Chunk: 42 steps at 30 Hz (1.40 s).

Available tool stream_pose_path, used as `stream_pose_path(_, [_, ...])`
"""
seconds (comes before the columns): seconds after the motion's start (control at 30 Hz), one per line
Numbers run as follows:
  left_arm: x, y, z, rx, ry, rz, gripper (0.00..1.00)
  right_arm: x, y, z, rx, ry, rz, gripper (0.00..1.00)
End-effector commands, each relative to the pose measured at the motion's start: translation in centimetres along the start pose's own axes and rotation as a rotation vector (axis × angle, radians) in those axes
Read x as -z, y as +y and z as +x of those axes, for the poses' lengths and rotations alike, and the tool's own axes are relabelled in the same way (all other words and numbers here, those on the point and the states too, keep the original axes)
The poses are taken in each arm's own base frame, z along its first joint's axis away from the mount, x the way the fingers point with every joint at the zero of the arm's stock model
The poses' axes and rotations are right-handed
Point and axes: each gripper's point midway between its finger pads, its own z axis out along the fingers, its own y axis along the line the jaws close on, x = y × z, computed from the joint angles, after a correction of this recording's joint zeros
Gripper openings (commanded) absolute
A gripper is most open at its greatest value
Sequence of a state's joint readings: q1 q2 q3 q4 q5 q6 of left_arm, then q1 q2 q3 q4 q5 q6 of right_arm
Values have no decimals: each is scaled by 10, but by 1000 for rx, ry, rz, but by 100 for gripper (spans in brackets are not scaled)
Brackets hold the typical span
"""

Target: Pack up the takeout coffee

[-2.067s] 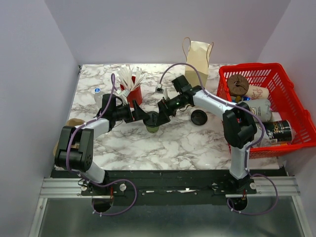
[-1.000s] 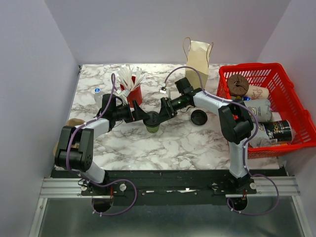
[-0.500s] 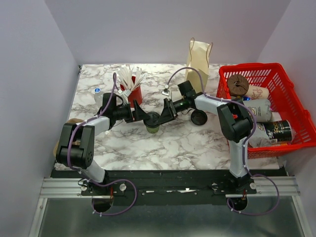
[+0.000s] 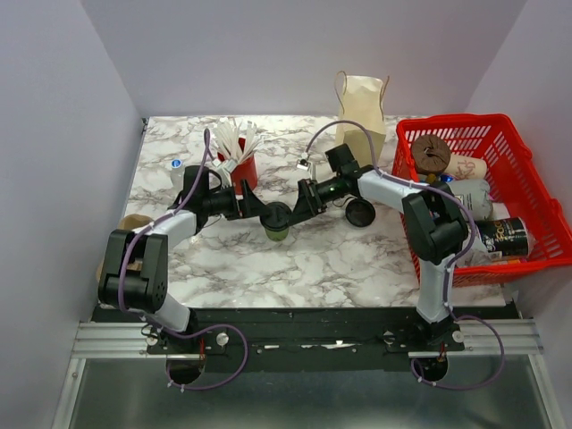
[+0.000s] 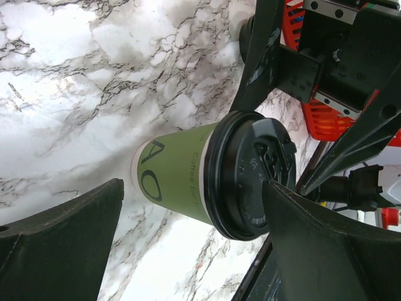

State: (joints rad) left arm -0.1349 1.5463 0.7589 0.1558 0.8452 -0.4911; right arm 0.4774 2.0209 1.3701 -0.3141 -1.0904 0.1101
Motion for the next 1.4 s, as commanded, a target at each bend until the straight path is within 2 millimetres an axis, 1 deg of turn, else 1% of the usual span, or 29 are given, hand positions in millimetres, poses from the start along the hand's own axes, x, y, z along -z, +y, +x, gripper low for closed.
stream_pose_path(0.0, [11, -22, -15, -79, -32, 33, 99, 12, 7, -7, 74, 8, 53, 99])
stream_pose_path(0.03, [13, -28, -18, -94, -39, 47, 99, 14, 8, -8, 126, 11, 56, 100])
stream_pose_path(0.13, [20, -40, -21, -147, -45, 65, 99, 19, 11, -9, 176, 30, 72, 100])
stream_pose_path(0.2, [24, -41, -17, -209, -23, 54, 99, 24, 12, -8, 183, 48, 99, 100])
stream_pose_path(0.23, [26, -46, -22, -264, -32, 54, 99, 26, 13, -11, 219, 48, 110, 100])
stream_pose_path(0.27, [30, -50, -20, -292, -25, 52, 99, 32, 17, -14, 251, 44, 139, 100])
stream_pose_path(0.3, [33, -52, -16, -312, -4, 50, 99, 36, 20, -12, 258, 53, 152, 100])
stream_pose_path(0.33, [34, -55, -20, -429, -2, 55, 99, 39, 21, -12, 297, 58, 164, 100])
stream_pose_path(0.37, [36, -62, -19, -488, 10, 72, 99, 45, 27, -15, 330, 54, 181, 100])
stream_pose_path(0.4, [39, -62, -11, -527, 51, 79, 99, 48, 31, -10, 333, 69, 182, 100])
stream_pose_path(0.43, [42, -69, -18, -678, 55, 106, 99, 52, 35, -10, 373, 76, 182, 100])
stream_pose_path(0.47, [42, -75, -15, -761, 80, 143, 99, 54, 38, -8, 390, 83, 183, 100])
stream_pose_path(0.5, [47, -76, -3, -778, 139, 156, 99, 60, 46, -5, 404, 88, 187, 100])
stream_pose_path(0.53, [49, -85, -10, -860, 145, 171, 99, 63, 48, -2, 424, 95, 193, 100])
stream_pose_path(0.57, [48, -82, -12, -1000, 163, 189, 99, 66, 49, 1, 435, 102, 210, 100])
stream_pose_path(0.6, [50, -83, -1, -1010, 221, 204, 99, 72, 57, 7, 443, 113, 219, 100])
stream_pose_path(0.63, [51, -90, -10, -1080, 223, 217, 99, 76, 59, 11, 468, 124, 227, 100])
stream_pose_path(0.67, [48, -86, -8, -1102, 258, 227, 99, 81, 58, 13, 479, 136, 258, 100])
stream_pose_path(0.7, [46, -84, 0, -1148, 312, 241, 99, 87, 62, 18, 482, 151, 273, 100])
stream_pose_path(0.73, [45, -89, -7, -1188, 319, 244, 99, 94, 69, 16, 525, 146, 293, 100])
stream_pose_path(0.8, [39, -83, 2, -1233, 391, 280, 99, 105, 72, 17, 551, 156, 346, 100])
stream_pose_path(0.83, [35, -84, 1, -1266, 414, 274, 99, 111, 80, 15, 583, 142, 369, 100])
stream_pose_path(0.9, [27, -77, 4, -1281, 456, 273, 99, 122, 85, 16, 584, 140, 422, 100])
stream_pose_path(0.93, [24, -78, 3, -1304, 467, 267, 99, 126, 89, 15, 588, 132, 433, 100])
stream_pose_path(0.97, [20, -74, 4, -1296, 480, 269, 99, 133, 99, 15, 611, 114, 451, 100])
stream_pose_path(1.1, [8, -72, 0, -1299, 475, 246, 99, 145, 112, 24, 643, 94, 480, 100])
stream_pose_path(1.17, [4, -70, 0, -1295, 474, 227, 99, 144, 111, 29, 639, 95, 483, 100])
stream_pose_path(1.2, [1, -70, -3, -1306, 464, 221, 99, 145, 111, 29, 646, 87, 485, 100])
stream_pose_path(1.37, [-6, -67, -1, -1277, 478, 219, 99, 143, 109, 30, 648, 91, 479, 100])
